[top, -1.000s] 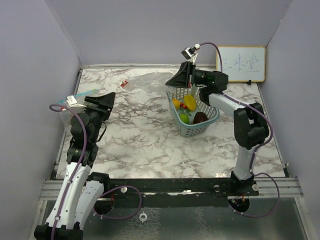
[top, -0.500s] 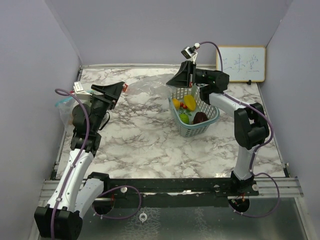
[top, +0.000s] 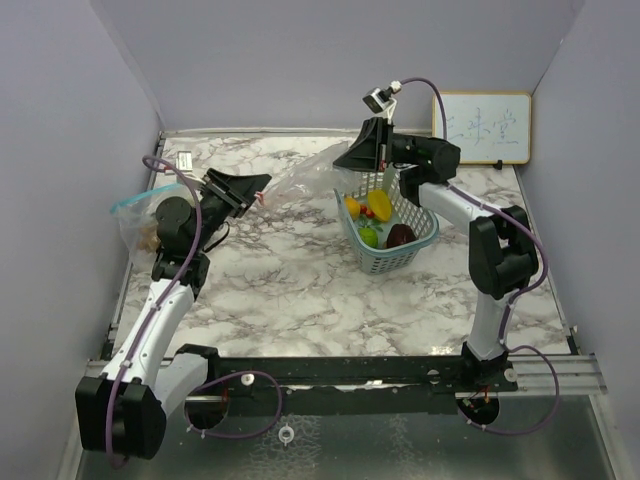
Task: Place the food in the zip-top bag and seal the zipper
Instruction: Open the zipper of the food storage bag.
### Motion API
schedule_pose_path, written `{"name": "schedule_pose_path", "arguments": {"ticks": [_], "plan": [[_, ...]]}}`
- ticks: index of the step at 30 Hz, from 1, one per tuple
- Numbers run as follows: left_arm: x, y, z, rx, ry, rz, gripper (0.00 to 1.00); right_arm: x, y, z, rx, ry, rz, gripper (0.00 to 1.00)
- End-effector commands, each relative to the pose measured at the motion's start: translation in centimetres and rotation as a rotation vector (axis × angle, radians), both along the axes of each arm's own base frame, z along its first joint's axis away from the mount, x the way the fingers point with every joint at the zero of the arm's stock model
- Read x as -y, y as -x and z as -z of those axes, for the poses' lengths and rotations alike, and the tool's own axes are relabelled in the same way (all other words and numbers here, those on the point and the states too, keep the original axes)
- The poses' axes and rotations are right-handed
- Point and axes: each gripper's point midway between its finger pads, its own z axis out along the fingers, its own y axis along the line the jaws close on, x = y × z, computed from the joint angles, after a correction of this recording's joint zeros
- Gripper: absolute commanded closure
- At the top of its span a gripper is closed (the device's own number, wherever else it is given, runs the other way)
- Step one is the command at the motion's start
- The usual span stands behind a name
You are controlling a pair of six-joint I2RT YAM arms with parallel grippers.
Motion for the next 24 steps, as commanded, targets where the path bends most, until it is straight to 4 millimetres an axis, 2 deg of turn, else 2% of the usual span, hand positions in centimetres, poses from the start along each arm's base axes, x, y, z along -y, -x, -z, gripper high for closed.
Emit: {"name": "schedule_pose_path", "arguments": {"ticks": [1,3,5,6,7,9,13,18,24], "plan": [[1.6,2.1,0.1,0.121,-0.229,0.134,0.61,0.6,1.6,-2.8,0.16,-0.066,-0.009,0.97],[0.5,1.9,1.7,0.075,-0.326,0.075,0.54,0.6,1.7,-3.2,0.178,-0.062,-0.011,0.97],[-0.8,1.9,2.4,0.044,-0.38,0.01,0.41,0.5,1.7,-3.6,0.205,-0.052,-0.013,0.97],[-1.1,2.0,2.3,0.038,-0.387,-0.007,0.33,0.5,1.7,-3.8,0.216,-0.048,-0.013,0.97],[-1.4,2.0,2.1,0.031,-0.386,-0.017,0.28,0.5,1.7,-4.0,0.226,-0.047,-0.012,0.97],[-1.2,2.2,1.4,0.018,-0.356,-0.005,0.26,0.5,1.6,-4.3,0.241,-0.049,-0.01,0.97],[0.1,2.6,0.5,-0.02,-0.256,0.076,0.26,0.5,1.7,-5.2,0.278,-0.06,-0.01,0.97],[0.5,2.8,0.5,-0.083,-0.112,0.104,0.22,0.9,2.7,-7.5,0.382,-0.105,-0.007,0.97],[1.0,3.6,0.2,-0.11,0.277,0.191,0.01,1.2,3.4,-8.6,0.449,-0.145,0.002,0.96]]}}
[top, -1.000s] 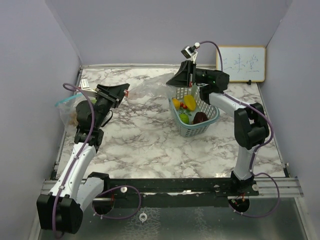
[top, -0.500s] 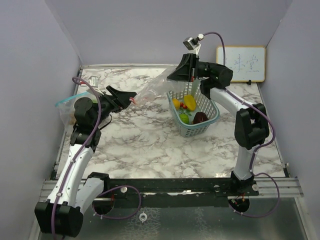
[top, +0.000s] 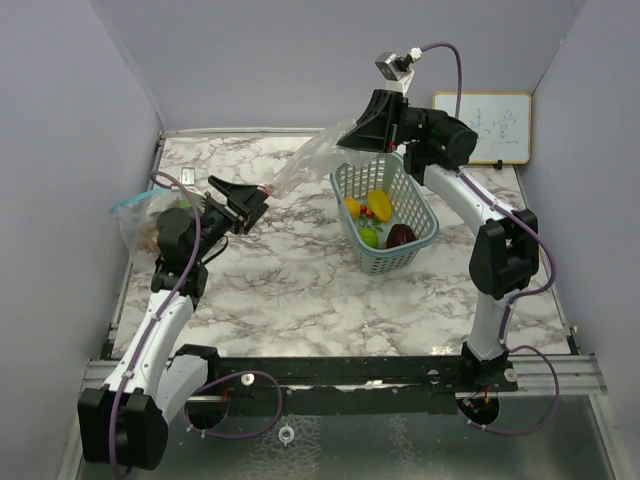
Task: Place the food in the zip-top bag and seal the zipper
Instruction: Open the zipper of the food storage bag.
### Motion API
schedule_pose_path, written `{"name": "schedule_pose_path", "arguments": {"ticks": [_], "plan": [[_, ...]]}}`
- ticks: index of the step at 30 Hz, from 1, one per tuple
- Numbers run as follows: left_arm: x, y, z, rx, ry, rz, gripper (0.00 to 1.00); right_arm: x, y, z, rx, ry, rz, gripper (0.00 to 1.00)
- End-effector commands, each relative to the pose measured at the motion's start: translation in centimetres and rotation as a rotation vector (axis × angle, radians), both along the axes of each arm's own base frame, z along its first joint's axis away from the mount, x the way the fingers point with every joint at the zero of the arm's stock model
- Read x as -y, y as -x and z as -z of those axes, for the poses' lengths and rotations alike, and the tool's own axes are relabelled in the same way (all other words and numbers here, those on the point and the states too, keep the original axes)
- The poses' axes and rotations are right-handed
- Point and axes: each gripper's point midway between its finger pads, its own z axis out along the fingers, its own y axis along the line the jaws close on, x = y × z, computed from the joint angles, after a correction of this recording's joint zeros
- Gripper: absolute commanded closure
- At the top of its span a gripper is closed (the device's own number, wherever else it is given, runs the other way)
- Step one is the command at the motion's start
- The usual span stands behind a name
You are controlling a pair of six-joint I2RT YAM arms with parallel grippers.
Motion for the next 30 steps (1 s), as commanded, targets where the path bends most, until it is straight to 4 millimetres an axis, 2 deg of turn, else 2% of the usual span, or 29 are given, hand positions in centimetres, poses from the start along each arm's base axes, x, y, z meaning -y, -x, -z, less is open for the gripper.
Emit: {"name": "schedule_pose_path", "arguments": {"ticks": [1,5,11,14,18,19,21,23,24,25,26,30], "plan": [[0.3,1.4,-2.5,-0.004,0.342,0.081,0.01,0.6,1.7,-1.3,0.171,-0.063,0.011,0.96],[0.4,1.6,-4.8,0.011,0.385,0.107,0.01,0.4,2.1,-1.6,0.23,-0.072,0.028,0.95],[0.0,1.1,-7.5,0.016,0.483,0.111,0.01,-1.6,4.2,-1.7,0.316,-0.059,-0.01,0.94],[-0.2,1.0,-8.3,0.021,0.529,0.118,0.01,-2.7,5.2,-1.7,0.335,-0.06,-0.035,0.94],[-0.1,0.9,-7.9,0.014,0.525,0.112,0.01,-3.6,6.3,-1.3,0.331,-0.057,-0.07,0.94],[-0.2,1.0,-7.9,0.018,0.523,0.107,0.04,-3.6,6.5,-1.1,0.326,-0.057,-0.072,0.94],[-0.4,0.9,-7.7,0.024,0.523,0.095,0.18,-3.6,6.7,-0.9,0.315,-0.053,-0.074,0.94],[-0.4,0.8,-7.6,0.032,0.515,0.085,0.41,-3.5,6.8,-0.5,0.302,-0.042,-0.077,0.94],[-0.4,0.6,-7.6,0.034,0.509,0.082,0.58,-3.4,6.9,-0.3,0.297,-0.036,-0.079,0.94],[-0.3,0.6,-7.5,0.036,0.502,0.085,0.82,-3.3,7.1,0.1,0.293,-0.025,-0.082,0.94],[-0.3,0.5,-7.3,0.029,0.496,0.086,0.99,-3.2,7.1,0.5,0.288,-0.012,-0.083,0.95],[-0.2,0.4,-6.7,0.039,0.451,0.076,1.0,-3.4,6.0,2.7,0.206,0.101,-0.051,0.92]]}}
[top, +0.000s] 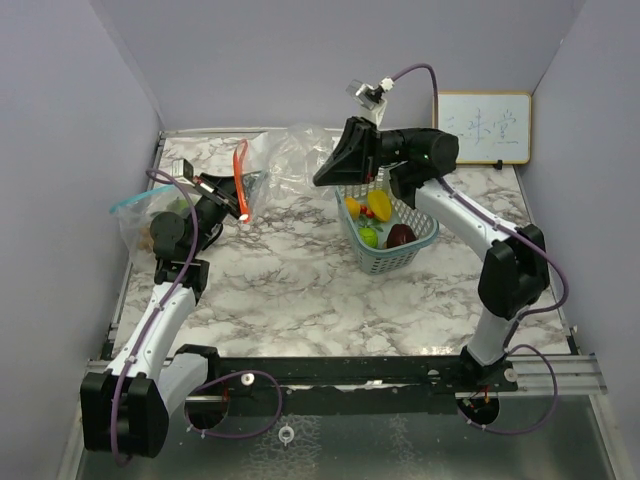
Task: Place the food in the zip-top bag and seal the zipper
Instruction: Open the zipper of the food storage bag.
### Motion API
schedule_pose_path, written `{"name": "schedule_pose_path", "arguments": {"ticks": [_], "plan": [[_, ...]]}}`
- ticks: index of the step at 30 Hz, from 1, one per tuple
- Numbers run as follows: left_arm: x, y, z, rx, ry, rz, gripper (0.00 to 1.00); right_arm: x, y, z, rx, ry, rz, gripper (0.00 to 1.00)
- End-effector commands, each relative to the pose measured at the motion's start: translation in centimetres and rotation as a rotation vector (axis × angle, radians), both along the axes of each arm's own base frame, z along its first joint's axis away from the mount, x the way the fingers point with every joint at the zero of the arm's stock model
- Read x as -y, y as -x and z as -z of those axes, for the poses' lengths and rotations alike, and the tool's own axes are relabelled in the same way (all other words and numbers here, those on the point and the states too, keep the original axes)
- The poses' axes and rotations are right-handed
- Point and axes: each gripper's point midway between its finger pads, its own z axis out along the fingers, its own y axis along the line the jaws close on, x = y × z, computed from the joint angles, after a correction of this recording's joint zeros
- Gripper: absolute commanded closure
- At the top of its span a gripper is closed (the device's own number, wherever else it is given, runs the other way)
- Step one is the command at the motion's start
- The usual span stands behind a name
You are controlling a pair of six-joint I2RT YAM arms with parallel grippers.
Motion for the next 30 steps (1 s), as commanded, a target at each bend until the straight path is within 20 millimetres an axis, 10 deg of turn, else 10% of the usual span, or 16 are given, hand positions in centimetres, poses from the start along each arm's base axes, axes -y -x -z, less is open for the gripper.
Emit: {"name": "schedule_pose_path", "arguments": {"ticks": [1,11,19,25,30], "plan": [[-0.3,0.0,-0.1,0.048,-0.059,-0.036,1.0,0.6,-0.4,1.4,-0.032,0.12,0.066,0.88],[-1.6,-2.0,4.0,-0.061,-0.692,-0.119,1.0,4.8,-11.0,7.4,0.043,0.584,0.823,0.56],[-5.1,-2.3,8.2,-0.173,-1.146,-0.153,1.0,4.3,-11.9,8.6,0.05,0.661,0.915,0.5],[-6.4,-1.7,13.2,-0.308,-1.375,-0.085,1.0,0.6,-10.8,8.8,0.091,0.68,0.879,0.48],[-4.7,-2.4,13.1,-0.244,-1.384,-0.059,1.0,-3.6,-9.4,10.4,0.013,0.654,0.798,0.47]]}}
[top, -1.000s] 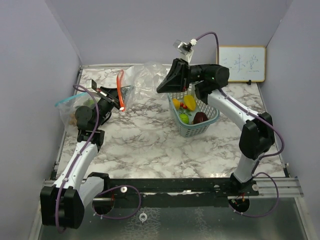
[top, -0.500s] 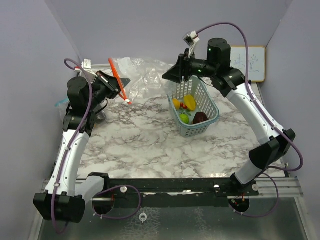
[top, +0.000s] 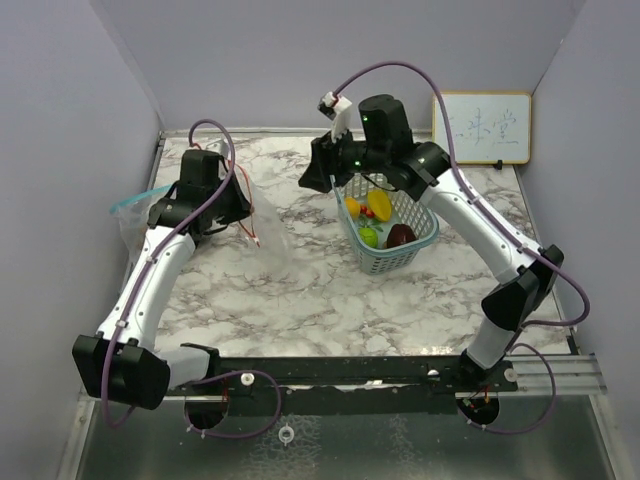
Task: Place the food in the zip-top bag and seal the zipper
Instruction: Open the zipper of the food storage bag.
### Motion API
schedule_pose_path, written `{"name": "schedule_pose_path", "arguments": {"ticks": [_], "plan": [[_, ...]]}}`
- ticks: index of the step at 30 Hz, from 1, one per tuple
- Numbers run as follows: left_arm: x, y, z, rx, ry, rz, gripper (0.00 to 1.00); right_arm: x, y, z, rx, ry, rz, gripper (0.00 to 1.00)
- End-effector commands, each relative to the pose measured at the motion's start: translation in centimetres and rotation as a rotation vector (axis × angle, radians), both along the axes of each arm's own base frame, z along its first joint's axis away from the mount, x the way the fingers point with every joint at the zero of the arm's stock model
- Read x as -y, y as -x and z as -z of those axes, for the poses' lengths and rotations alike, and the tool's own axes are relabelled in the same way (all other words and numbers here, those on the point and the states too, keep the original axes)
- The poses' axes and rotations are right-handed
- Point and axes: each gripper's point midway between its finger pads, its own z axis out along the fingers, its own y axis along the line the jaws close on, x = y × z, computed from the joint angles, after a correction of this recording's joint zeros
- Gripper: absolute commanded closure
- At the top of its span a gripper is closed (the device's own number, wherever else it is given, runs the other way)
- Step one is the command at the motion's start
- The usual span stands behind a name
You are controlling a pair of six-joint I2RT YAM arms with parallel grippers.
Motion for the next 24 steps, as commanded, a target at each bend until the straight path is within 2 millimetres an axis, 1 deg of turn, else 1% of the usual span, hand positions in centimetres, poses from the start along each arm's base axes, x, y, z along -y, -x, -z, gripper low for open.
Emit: {"name": "schedule_pose_path", "arguments": {"ticks": [1,5,6,10,15,20,24], "plan": [[0.5,-0.1,-1.5,0.079,-0.063,0.055,1.0,-3.1,0.0,1.5,-0.07,-0.033,0.009,0.47],[2.4,-0.4,-2.3,0.151,-0.012,0.114,1.0,-5.3,-1.0,2.0,-0.144,-0.089,0.036,0.47],[2.7,-0.3,-2.3,0.167,-0.007,0.127,1.0,-5.9,-1.3,1.8,-0.151,-0.097,0.041,0.47],[3.3,-0.4,-1.9,0.208,-0.007,0.153,1.0,-7.6,-2.2,2.9,-0.214,-0.109,0.059,0.47],[3.4,-0.6,-1.5,0.233,-0.021,0.16,1.0,-8.8,-2.9,2.8,-0.237,-0.15,0.069,0.47],[4.1,-0.9,-1.3,0.25,-0.008,0.178,1.0,-9.9,-3.5,4.0,-0.262,-0.122,0.074,0.47],[4.8,-1.1,-1.7,0.263,0.002,0.197,1.0,-10.4,-3.7,5.0,-0.276,-0.111,0.078,0.47]]}}
